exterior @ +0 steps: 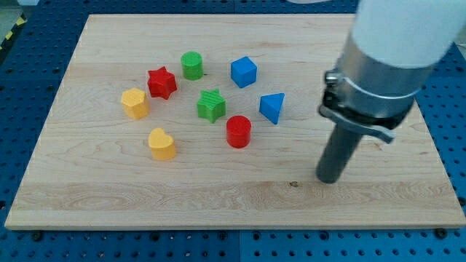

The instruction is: Push yellow heart towards bottom left

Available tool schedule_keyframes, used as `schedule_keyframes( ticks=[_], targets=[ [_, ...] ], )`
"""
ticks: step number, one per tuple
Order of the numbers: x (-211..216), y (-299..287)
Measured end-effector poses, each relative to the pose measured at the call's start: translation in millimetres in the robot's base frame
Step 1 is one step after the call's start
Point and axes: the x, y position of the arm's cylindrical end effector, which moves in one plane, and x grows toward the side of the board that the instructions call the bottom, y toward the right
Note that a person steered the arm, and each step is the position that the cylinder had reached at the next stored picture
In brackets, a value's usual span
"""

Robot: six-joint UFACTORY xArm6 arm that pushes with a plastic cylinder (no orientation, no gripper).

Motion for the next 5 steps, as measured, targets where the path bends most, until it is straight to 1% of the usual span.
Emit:
schedule_keyframes(
  ticks=[1, 2, 3, 5],
  targets=[
    [0, -69],
    [-3, -85],
    [-51, -124],
    [-58, -156]
  ],
)
